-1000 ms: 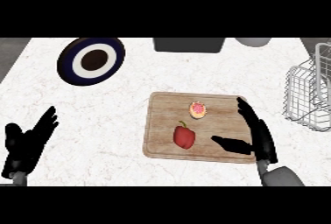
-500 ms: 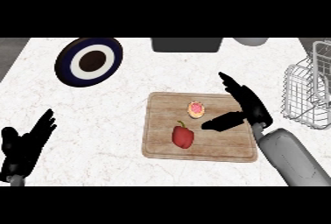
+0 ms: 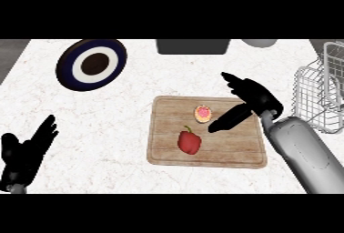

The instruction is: Pick the cupcake from the cutting board and place it in the tiered basket

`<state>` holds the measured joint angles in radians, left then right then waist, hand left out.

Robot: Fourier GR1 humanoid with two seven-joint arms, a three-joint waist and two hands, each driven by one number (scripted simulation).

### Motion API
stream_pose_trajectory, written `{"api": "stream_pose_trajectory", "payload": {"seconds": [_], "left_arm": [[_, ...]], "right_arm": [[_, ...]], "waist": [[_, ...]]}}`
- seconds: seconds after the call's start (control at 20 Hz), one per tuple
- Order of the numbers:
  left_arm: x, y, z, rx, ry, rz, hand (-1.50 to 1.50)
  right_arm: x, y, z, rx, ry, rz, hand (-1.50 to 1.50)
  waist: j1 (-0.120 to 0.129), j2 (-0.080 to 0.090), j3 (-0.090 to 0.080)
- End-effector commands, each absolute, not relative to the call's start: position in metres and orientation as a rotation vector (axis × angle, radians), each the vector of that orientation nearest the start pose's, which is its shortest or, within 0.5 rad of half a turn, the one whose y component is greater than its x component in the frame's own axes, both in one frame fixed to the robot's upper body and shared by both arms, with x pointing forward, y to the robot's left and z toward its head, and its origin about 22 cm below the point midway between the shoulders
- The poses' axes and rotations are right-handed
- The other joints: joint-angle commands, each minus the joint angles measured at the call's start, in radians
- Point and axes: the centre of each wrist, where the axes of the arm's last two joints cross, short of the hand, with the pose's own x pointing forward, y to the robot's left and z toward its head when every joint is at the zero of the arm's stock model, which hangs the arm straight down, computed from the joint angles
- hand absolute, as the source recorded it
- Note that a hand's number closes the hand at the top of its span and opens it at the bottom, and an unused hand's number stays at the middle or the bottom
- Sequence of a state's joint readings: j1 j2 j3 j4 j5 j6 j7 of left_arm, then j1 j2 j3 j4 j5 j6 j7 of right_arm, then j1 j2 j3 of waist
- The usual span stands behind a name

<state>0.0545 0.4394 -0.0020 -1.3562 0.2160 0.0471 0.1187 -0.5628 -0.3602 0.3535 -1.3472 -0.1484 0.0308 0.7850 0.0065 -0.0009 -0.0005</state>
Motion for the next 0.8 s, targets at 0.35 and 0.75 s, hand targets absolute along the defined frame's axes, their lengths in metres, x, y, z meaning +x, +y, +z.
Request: {"api": "stream_pose_trajectory", "payload": {"seconds": [0.35,0.75], "left_arm": [[0.218,0.373,-0.03,0.282,-1.189,-0.055,0.0],[0.234,0.355,-0.01,0.265,-1.214,-0.066,0.0]], "right_arm": [[0.321,-0.216,0.101,-0.198,-0.877,0.587,-1.5],[0.345,-0.204,0.067,-0.125,-0.872,0.583,-1.5]], "waist": [[-0.011,0.0,0.0],[-0.003,0.002,0.001]]}}
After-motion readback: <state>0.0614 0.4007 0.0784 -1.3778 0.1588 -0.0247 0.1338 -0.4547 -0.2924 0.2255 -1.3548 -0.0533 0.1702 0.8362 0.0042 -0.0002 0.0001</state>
